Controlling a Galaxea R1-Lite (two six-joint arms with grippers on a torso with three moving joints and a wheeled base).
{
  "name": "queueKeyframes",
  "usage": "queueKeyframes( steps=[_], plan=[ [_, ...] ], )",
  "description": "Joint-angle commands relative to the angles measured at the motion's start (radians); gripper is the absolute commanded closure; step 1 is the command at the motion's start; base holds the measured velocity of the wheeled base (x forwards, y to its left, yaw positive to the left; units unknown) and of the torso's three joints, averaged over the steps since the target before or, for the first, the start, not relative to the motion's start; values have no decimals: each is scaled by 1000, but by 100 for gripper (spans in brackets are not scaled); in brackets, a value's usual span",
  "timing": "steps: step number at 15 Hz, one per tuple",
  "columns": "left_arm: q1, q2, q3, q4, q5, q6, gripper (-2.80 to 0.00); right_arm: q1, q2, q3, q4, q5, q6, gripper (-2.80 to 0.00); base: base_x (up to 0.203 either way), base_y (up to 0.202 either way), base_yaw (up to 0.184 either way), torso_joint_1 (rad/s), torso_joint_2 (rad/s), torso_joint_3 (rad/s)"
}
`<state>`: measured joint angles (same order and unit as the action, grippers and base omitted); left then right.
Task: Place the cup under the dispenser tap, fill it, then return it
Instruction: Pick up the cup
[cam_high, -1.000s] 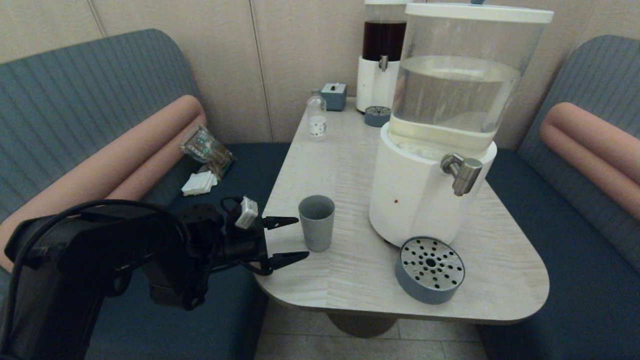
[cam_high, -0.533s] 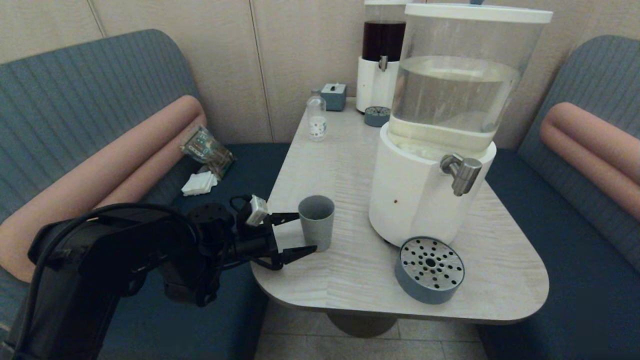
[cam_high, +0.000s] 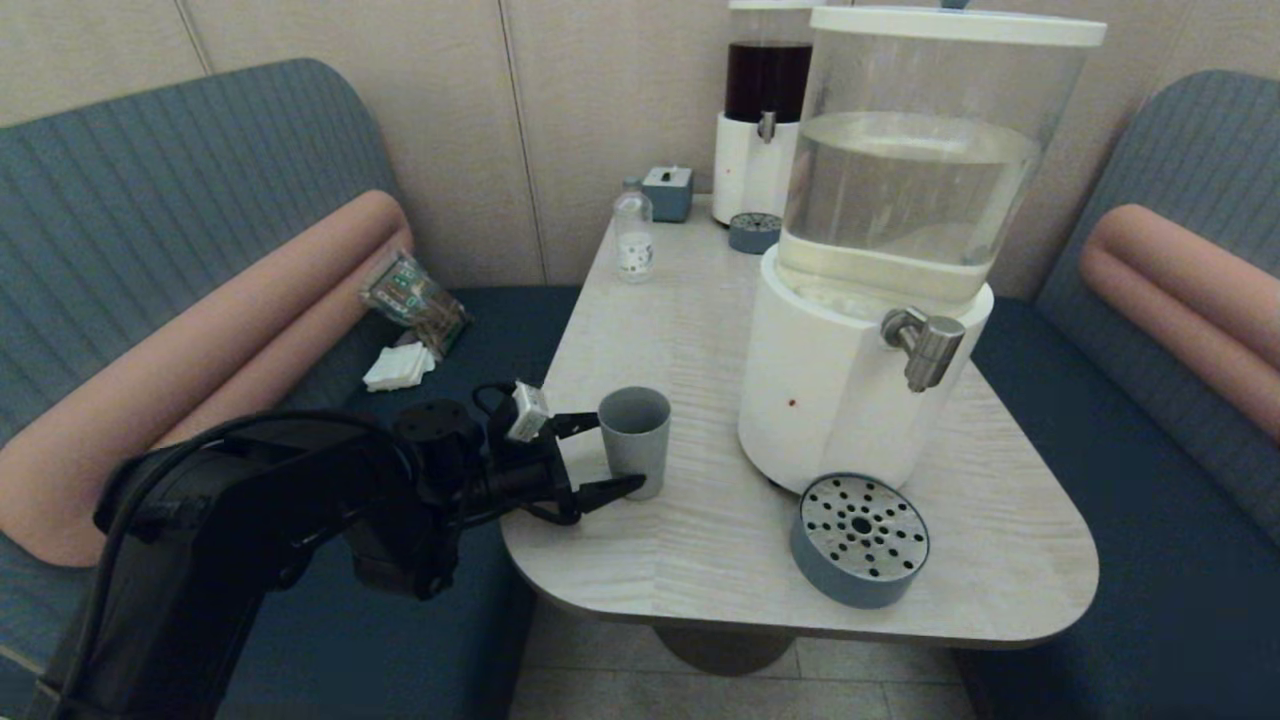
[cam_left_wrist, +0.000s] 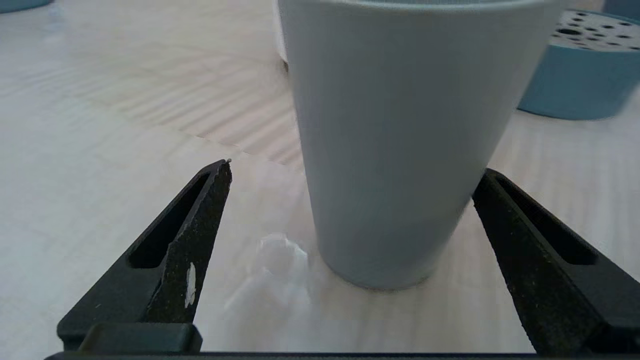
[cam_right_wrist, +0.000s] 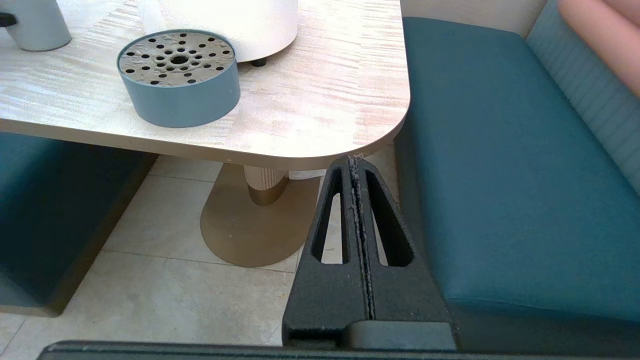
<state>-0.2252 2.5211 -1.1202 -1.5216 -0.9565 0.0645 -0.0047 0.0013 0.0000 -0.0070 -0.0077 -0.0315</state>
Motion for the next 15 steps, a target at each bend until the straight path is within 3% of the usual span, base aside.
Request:
queueKeyframes(
  steps=[1,9,10,15],
  plan=[
    [-11,13,-15,-8,-2,0,-280,0,0,0,-1,0,-1,0,0,0,0,0,0,0],
    [-25,11,-35,-8,19,-12,-280,0,0,0,-1,0,-1,0,0,0,0,0,0,0],
    [-25,10,-35,-8,19,-12,0,0,0,0,-1,0,-1,0,0,0,0,0,0,0],
    [-28,-3,-22,-8,16,-20,0,0,0,0,-1,0,-1,0,0,0,0,0,0,0]
  ],
)
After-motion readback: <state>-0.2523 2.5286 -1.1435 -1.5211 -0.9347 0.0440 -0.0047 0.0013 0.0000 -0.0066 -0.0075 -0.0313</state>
